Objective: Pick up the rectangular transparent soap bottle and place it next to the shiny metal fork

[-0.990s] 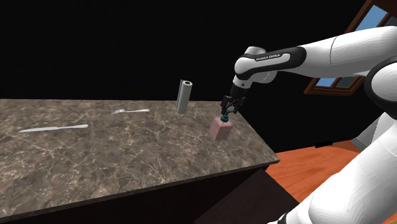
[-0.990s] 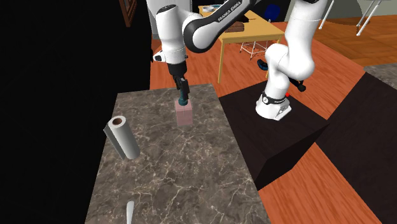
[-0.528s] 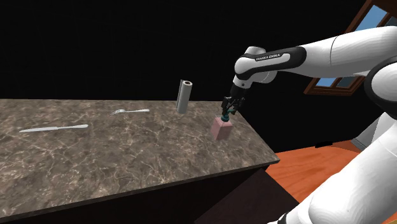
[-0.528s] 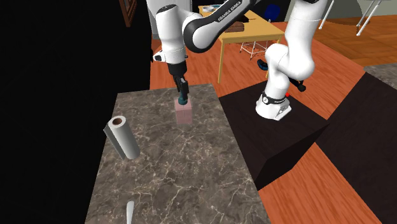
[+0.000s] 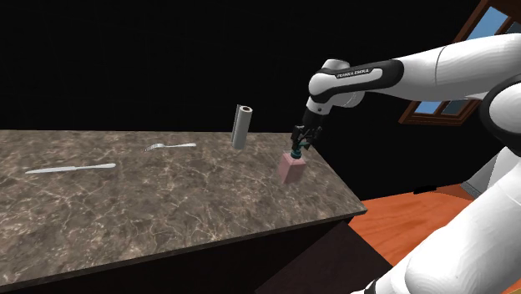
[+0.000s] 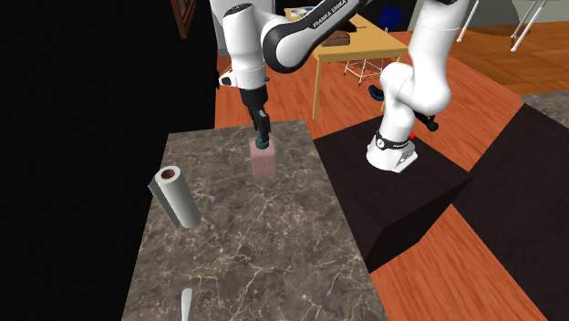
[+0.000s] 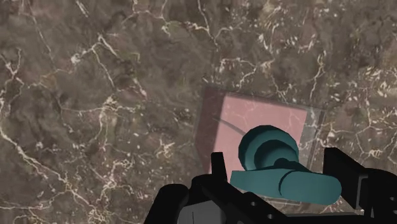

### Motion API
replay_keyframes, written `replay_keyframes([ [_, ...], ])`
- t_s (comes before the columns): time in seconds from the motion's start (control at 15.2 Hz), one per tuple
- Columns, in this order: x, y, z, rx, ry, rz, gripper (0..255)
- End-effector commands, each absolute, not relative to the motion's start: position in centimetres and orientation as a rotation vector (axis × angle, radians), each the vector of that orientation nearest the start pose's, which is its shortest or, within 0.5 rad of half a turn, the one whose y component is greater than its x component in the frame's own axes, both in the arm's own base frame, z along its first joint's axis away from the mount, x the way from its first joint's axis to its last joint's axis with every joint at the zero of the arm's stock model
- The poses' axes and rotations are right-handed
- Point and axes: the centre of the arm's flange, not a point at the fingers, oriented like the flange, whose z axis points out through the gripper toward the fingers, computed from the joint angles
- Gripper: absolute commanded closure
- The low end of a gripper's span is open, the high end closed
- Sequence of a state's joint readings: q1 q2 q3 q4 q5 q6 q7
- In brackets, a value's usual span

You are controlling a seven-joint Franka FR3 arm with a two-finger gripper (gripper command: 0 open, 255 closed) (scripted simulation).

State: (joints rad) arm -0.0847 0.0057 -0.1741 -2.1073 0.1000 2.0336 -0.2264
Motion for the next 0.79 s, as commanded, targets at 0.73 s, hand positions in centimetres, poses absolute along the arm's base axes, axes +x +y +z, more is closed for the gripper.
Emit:
replay_keyframes([
  [0.73, 51.9, -13.1, 47.5, -3.035, 0.123, 0.086, 255],
])
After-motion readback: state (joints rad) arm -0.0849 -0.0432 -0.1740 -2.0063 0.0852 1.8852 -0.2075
